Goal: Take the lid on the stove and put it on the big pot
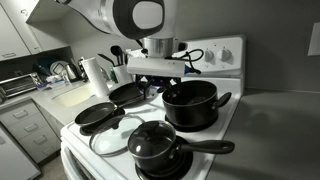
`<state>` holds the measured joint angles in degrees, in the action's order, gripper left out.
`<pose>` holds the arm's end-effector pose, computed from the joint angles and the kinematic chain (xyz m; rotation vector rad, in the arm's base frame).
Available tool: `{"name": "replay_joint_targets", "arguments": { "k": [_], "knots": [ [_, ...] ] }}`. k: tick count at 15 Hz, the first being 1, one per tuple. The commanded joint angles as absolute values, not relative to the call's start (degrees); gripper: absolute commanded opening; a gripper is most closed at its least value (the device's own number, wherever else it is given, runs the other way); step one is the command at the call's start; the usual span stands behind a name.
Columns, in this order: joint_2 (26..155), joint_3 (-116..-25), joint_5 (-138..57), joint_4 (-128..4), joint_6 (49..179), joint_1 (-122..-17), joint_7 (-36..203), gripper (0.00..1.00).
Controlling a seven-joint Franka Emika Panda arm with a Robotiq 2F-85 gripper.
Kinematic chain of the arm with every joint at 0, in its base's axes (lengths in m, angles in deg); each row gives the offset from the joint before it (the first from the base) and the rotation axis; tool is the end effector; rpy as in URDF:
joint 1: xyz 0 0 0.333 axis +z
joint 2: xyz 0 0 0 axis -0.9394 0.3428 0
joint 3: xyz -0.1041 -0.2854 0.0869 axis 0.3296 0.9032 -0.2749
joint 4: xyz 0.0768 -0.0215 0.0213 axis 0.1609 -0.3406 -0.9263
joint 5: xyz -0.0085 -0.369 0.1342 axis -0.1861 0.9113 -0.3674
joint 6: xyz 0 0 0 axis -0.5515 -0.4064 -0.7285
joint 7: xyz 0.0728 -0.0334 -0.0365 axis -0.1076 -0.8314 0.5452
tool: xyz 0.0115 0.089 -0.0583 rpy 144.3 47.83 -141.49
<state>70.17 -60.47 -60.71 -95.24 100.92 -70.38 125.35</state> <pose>0.5060 -0.1173 0.4151 -2.8673 -0.3455 -0.1551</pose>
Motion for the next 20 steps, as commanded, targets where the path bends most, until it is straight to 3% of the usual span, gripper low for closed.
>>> {"name": "replay_joint_targets", "arguments": {
  "k": [1,6,16,20],
  "knots": [
    [71.93,-64.48,-57.01,-92.42,99.27,-71.69,115.78,1.0],
    [74.85,-70.77,-49.55,-85.9,91.46,-69.66,91.71,1.0],
    [77.7,-74.56,-51.7,-82.62,91.95,-68.23,88.19,1.0],
    [79.13,-76.02,-47.06,-80.7,87.72,-66.25,72.78,1.0]
  ]
}}
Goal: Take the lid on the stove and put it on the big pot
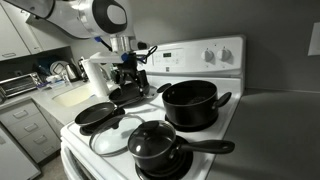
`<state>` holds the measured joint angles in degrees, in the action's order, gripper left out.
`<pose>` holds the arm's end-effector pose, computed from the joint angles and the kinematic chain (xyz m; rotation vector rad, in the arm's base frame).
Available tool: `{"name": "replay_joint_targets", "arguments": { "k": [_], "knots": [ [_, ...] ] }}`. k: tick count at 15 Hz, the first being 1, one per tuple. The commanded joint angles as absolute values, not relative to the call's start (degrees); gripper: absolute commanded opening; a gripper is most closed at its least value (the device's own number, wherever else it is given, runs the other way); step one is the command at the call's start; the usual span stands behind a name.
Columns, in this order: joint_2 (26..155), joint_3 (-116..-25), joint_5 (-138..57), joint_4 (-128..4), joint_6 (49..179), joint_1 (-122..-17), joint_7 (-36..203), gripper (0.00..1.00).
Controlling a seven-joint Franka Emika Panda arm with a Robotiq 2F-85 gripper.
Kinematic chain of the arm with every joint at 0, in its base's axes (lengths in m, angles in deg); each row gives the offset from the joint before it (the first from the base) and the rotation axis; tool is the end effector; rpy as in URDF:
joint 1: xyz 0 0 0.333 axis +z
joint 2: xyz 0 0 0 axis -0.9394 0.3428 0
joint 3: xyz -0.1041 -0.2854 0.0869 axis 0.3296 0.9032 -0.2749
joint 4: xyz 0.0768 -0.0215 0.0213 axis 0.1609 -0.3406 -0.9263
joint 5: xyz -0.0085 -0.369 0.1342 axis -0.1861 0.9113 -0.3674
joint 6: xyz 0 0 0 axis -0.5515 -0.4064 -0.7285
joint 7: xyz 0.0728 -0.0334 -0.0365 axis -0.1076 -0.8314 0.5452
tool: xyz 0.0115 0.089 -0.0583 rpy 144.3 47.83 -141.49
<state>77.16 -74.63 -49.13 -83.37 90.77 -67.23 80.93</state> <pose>0.5553 0.0346 0.4290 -3.0523 0.1771 0.1661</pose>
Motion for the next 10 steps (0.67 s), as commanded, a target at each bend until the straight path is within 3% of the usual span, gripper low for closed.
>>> {"name": "replay_joint_targets", "arguments": {
  "k": [1,10],
  "knots": [
    [79.38,-76.67,-46.32,-80.57,87.63,-65.57,70.3,1.0],
    [77.8,-80.9,-43.67,-85.16,93.17,-60.27,53.68,1.0]
  ]
}}
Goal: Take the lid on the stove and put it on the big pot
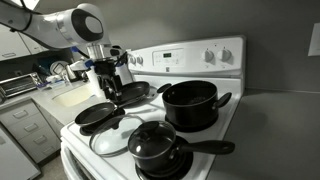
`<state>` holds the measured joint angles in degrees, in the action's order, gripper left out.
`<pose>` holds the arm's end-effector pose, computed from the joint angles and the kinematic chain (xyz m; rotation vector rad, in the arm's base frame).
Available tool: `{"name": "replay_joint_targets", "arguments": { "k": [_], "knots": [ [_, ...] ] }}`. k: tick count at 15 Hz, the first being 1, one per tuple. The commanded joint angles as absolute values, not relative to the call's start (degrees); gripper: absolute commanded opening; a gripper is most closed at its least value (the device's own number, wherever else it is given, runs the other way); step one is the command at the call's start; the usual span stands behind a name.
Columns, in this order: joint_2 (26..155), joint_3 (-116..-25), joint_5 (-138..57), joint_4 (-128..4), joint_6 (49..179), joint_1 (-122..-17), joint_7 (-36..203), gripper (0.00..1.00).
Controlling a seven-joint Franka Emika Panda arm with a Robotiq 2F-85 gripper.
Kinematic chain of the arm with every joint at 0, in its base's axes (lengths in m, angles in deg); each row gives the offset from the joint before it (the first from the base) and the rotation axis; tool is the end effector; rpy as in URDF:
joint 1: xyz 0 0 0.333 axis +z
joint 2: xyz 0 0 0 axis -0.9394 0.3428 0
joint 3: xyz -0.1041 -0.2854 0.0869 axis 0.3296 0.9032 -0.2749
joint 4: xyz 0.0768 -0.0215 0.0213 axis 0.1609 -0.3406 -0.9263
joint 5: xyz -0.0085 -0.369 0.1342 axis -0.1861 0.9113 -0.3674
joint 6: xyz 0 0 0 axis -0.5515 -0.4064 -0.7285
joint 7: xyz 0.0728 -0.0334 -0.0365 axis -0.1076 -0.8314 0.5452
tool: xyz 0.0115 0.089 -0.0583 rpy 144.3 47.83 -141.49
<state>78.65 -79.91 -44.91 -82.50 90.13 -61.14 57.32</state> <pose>0.5431 0.1388 0.4205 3.0805 -0.4647 -0.1942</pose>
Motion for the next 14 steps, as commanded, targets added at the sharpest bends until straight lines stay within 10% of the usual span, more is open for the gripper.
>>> {"name": "replay_joint_targets", "arguments": {
  "k": [1,14],
  "knots": [
    [77.45,-81.21,-43.78,-86.26,94.83,-59.99,53.15,1.0],
    [66.78,-82.72,-43.88,-107.16,107.26,-59.94,47.07,1.0]
  ]
}}
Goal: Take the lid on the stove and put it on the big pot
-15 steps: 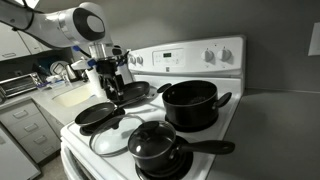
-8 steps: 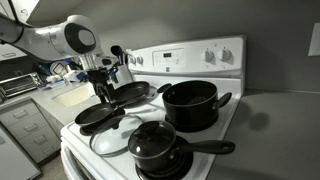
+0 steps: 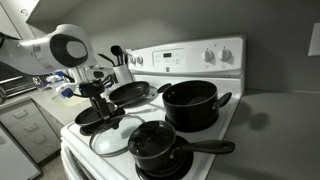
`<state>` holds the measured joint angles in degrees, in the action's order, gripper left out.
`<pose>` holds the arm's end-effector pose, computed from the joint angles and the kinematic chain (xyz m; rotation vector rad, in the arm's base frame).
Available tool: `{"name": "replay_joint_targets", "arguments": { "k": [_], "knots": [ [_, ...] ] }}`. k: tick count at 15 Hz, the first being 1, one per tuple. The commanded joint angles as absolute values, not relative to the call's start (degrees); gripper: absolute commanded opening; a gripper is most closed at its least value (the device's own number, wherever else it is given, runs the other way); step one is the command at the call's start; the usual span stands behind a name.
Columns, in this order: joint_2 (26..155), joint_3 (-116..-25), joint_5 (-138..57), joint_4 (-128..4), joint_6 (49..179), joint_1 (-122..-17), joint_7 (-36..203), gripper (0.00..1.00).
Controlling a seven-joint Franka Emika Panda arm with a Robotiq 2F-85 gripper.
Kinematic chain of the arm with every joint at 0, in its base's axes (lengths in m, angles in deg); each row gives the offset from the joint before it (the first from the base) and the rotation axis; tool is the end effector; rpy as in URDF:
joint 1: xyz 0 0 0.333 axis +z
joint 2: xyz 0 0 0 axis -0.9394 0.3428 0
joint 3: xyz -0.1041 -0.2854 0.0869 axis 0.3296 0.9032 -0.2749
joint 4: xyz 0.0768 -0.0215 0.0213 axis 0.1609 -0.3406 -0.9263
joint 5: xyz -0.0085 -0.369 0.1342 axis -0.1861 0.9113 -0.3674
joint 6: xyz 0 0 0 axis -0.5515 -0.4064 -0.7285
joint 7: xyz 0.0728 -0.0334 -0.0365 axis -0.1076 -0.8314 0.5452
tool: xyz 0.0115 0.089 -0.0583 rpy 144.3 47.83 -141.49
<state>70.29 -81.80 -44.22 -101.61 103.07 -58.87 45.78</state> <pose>0.4675 0.1564 0.3665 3.0271 -0.6549 -0.1148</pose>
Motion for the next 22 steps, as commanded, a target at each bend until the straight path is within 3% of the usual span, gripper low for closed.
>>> {"name": "replay_joint_targets", "arguments": {
  "k": [1,2,10,17,22],
  "knots": [
    [66.48,-82.61,-44.27,-108.55,109.6,-60.08,48.83,1.0],
    [68.52,-82.98,-44.38,-104.51,105.54,-60.09,46.66,1.0],
    [68.44,-82.38,-41.27,-106.22,108.28,-61.42,49.4,1.0],
    [70.57,-81.64,-43.96,-107.07,124.69,-62.34,59.58,1.0],
    [68.52,-82.52,-46.26,-106.92,119.09,-62.05,59.97,1.0]
  ]
}}
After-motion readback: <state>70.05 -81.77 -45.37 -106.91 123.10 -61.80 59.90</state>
